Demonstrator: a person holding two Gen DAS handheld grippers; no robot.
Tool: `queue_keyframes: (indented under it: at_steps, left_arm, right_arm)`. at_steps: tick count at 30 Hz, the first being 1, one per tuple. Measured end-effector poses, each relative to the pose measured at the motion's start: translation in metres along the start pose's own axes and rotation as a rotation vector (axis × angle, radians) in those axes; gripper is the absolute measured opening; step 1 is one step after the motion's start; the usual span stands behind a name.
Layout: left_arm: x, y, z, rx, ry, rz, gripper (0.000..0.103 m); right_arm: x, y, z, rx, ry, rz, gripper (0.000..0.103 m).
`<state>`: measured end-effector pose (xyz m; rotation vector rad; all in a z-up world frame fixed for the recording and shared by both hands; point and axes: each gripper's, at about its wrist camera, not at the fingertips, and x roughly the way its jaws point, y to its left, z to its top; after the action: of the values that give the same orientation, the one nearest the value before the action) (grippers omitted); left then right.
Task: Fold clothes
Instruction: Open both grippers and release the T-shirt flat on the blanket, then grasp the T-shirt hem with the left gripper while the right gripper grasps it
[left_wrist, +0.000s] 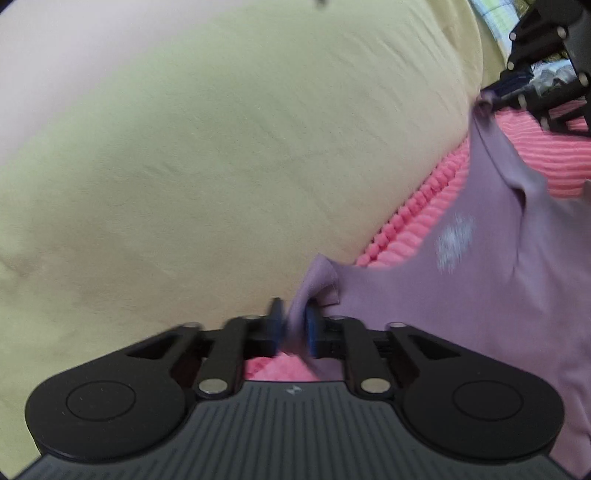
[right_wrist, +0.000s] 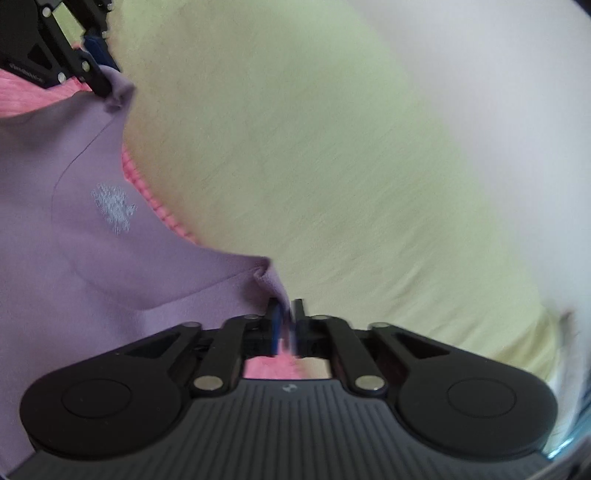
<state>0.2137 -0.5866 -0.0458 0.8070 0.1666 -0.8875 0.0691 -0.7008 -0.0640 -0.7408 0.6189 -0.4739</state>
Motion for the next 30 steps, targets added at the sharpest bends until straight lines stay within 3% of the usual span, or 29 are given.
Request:
queue_keyframes:
  at_steps: [3,8,11,17,21,24,27,30]
  left_arm:
    - [-0.002,0.003,-0.009,-0.031,0.008,0.002,0.058]
    - [-0.038,0.011,-0.043,-0.071,0.035,-0.040,0.059]
    - [-0.086,0.008,-0.071,-0.072,0.042,-0.090,0.059]
    - [-0.201,-0.011,-0.128,-0.117,0.072,-0.234,0.059]
    - [-0.287,-0.038,-0.157,-0.140,0.043,-0.320,0.059]
    - [-0.328,-0.053,-0.162,-0.170,0.027,-0.376,0.059]
    - [-0.353,-0.075,-0.163,-0.074,-0.008,-0.377,0.057]
    - [-0.370,-0.116,-0.164,0.177,-0.048,-0.355,0.055]
  right_arm:
    - [0.011,0.007,-0.007,0.065,0.047,0.053,0.025]
    - [-0.011,0.005,-0.023,0.174,0.083,0.109,0.032]
    - [-0.053,0.002,-0.041,0.246,0.102,0.165,0.033]
    - [-0.178,0.001,-0.099,0.438,0.163,0.305,0.033]
    - [-0.258,0.016,-0.131,0.484,0.216,0.341,0.033]
    - [-0.302,0.028,-0.145,0.494,0.240,0.348,0.033]
    - [-0.334,0.042,-0.151,0.515,0.253,0.354,0.033]
    - [-0.351,0.050,-0.153,0.518,0.248,0.363,0.033]
